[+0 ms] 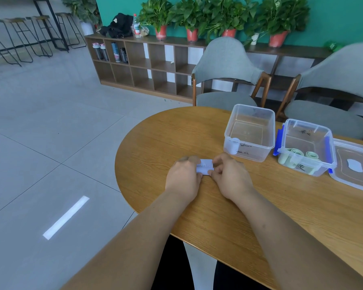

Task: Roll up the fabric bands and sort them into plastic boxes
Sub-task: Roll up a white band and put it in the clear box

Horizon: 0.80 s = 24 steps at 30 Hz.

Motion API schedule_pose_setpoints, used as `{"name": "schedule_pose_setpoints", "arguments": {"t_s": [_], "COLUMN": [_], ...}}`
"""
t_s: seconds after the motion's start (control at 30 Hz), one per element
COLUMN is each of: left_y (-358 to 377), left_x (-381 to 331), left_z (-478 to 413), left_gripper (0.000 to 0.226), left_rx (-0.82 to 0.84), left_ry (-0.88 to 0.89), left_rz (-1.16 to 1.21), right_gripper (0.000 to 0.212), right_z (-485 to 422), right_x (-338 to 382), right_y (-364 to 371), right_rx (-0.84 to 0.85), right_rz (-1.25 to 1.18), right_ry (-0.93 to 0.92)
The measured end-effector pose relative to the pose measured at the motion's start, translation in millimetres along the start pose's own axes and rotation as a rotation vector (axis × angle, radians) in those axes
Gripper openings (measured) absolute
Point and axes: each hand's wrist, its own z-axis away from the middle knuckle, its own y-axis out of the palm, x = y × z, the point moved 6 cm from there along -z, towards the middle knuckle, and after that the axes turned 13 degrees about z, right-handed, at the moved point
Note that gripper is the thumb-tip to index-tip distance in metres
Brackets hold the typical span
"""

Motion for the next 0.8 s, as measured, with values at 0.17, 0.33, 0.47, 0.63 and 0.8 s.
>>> {"name": "schedule_pose_setpoints", "arguments": {"t_s": [0.17, 0.33, 0.47, 0.63, 0.8], "left_y": [0, 2, 2, 3, 1], "left_x": [4, 4, 3, 2, 1], "left_z": [-3, -8, -14, -22, -20], "left_gripper": [0.026, 0.024, 0.025, 0.024, 0.029], "left_rx": [0.006, 0.004, 0.024, 0.063, 0.010], "left_ry": [-0.016, -0.023, -0.016, -0.017, -0.008], "left_rz": [0.025, 0.012, -0.032, -0.107, -0.047], "right_gripper": [0.007, 0.017, 0.016, 0.019, 0.028], "right_z": [-5, -11, -11, -4, -9], "right_x": [-1, 2, 4, 10, 7], "right_y": [-1, -2, -5, 0, 2], "right_rx": [-0.021, -0.042, -0.098, -0.129, -0.081], "right_rz": [0.012, 0.093, 0.100, 0.179, 0.214], "right_ry": [0.001, 0.006, -0.005, -0.061, -0.083]}}
